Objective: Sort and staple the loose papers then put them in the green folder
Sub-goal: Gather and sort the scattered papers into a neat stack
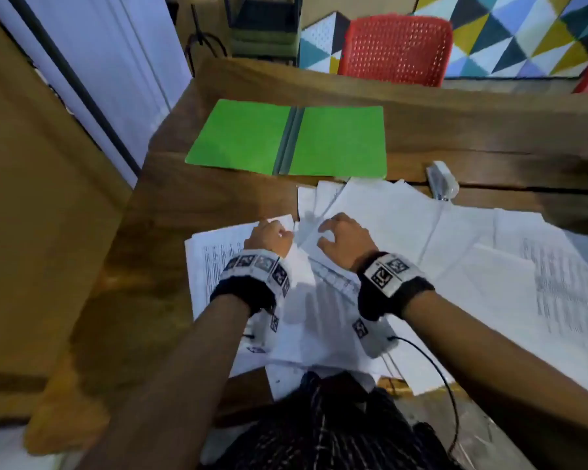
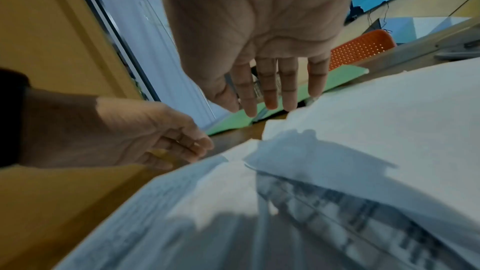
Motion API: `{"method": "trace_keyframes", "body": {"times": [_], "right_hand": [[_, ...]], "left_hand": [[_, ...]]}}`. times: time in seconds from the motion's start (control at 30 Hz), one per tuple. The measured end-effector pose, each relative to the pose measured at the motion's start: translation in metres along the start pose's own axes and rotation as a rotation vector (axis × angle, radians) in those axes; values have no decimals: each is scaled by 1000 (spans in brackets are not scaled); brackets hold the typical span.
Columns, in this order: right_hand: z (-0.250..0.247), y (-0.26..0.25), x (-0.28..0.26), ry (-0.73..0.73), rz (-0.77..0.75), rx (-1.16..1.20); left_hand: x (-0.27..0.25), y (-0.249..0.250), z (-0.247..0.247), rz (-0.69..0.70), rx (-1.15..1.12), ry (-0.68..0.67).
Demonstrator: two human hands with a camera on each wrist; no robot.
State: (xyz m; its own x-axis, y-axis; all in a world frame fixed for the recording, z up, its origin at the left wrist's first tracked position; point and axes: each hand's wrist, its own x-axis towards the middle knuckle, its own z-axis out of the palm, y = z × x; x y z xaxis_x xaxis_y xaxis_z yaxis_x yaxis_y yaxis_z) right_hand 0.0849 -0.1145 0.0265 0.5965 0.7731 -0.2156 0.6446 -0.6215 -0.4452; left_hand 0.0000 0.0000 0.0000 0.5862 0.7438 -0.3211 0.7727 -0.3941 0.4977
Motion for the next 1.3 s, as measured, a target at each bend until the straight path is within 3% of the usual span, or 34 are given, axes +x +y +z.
{"method": "trace_keyframes", "body": {"times": [0.2,0.33,0.47,0.7,0.83,1.03,1.17,1.3], "right_hand": [[31,13,22,-251,112,-253],[48,30,22,-204,141,-257],[56,34,25,-220,161,-239],[49,34,39,-142,135,-306],[33,38,47,-56,222,-115],[32,27,26,13,224,413],[44,19,19,-138,68,270],[55,-5,8,-239,-92,146]], "left_hand": [[13,-15,13,-167,141,-128],[9,-26,27,-260,248,-173],[19,-25,29,-374,90,-115],[32,-35,27,-256,-64,-309],[30,-44,21,-209,-102,-269],[41,-58,-6,-335,-273,0],[41,-66,-12,-391,-358,75],[40,-63,-4,-446,-517,7]]}}
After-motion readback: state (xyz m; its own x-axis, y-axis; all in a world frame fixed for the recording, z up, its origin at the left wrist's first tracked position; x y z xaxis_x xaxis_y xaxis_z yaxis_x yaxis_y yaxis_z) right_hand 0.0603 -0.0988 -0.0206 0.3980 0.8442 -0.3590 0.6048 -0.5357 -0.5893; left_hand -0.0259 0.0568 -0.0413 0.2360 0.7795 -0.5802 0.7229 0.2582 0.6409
